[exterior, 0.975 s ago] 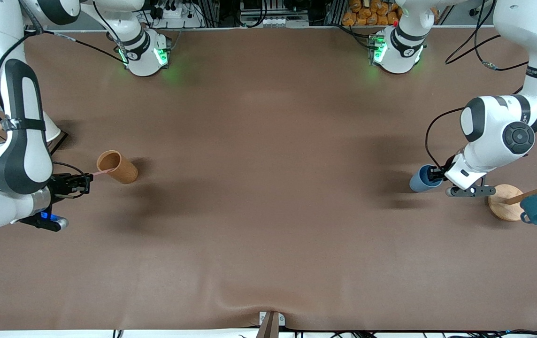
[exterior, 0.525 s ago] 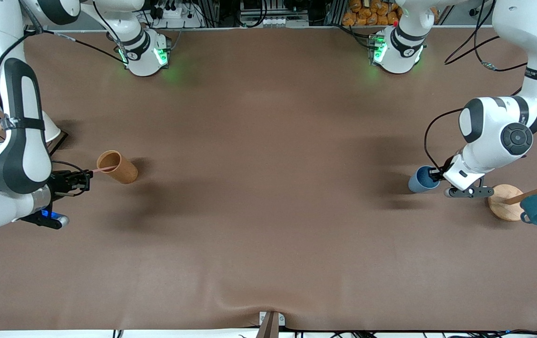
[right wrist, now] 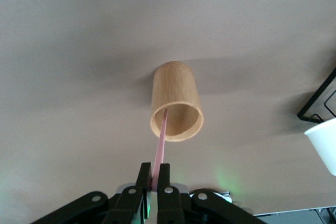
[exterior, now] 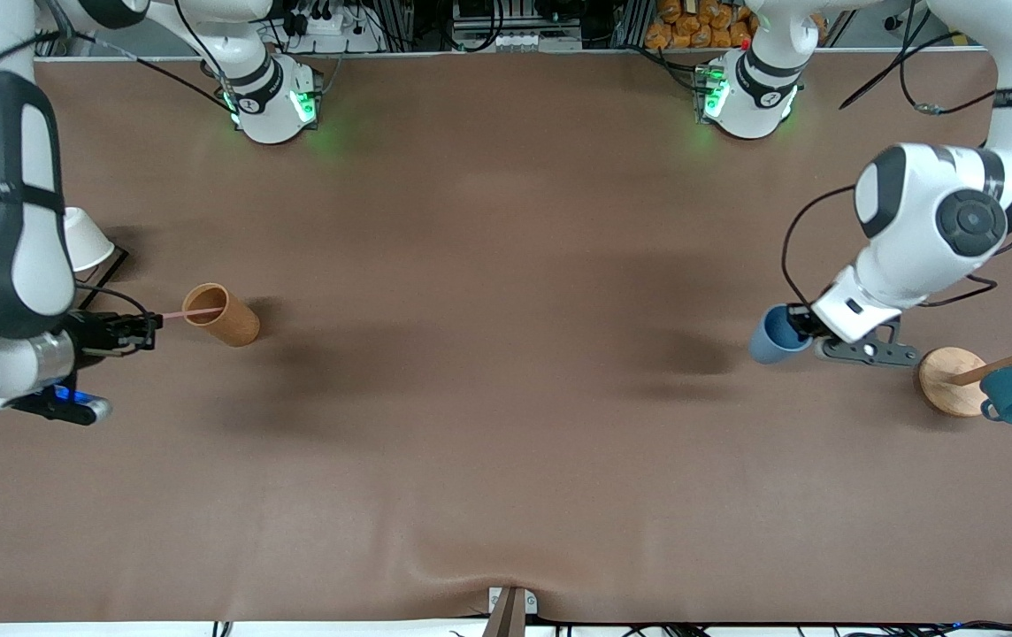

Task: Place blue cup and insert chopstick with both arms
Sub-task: 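Carry the blue cup to mid-table while the right gripper pulls out the chopstick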

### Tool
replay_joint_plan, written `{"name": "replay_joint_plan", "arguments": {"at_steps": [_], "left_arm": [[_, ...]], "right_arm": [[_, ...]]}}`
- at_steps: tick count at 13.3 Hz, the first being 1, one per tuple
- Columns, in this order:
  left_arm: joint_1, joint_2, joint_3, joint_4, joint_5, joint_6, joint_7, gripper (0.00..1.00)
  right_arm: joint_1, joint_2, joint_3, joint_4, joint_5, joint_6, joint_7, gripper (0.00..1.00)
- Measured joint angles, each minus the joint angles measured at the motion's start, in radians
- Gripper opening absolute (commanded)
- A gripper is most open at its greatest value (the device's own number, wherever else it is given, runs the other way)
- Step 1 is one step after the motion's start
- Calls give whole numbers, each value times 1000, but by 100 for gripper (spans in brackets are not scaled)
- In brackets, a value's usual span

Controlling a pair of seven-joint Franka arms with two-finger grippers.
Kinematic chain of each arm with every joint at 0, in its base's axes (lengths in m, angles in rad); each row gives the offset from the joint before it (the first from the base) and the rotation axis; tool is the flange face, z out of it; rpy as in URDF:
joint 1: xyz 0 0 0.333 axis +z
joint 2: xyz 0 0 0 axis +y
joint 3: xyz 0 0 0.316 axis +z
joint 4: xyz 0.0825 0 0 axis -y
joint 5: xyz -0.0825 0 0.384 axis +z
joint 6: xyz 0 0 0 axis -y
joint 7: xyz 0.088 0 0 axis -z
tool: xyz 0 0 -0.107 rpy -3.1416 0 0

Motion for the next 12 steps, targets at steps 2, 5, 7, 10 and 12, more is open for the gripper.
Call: {"name": "replay_joint_plan", "arguments": {"at_steps": [2, 5, 7, 10, 12], "left_arm": [[-2, -13, -79, 35, 0, -61, -39, 0], [-6, -4, -203, 41, 0, -70, -177, 0], [-20, 16, -274, 48, 0, -70, -303, 0], [-117, 65, -298, 65, 0, -62, -489, 0], [-195, 98, -300, 69, 0, -31, -621, 0]], "right_arm": [[17, -43, 4, 46, 0, -61, 0, 0], [44, -87, 5, 138, 0, -142, 1, 0], [66, -124, 5, 162, 0, -164, 3, 0], [115, -149, 10, 163, 31, -169, 140, 0], [140, -141, 11, 158, 113, -158, 261, 0]]}}
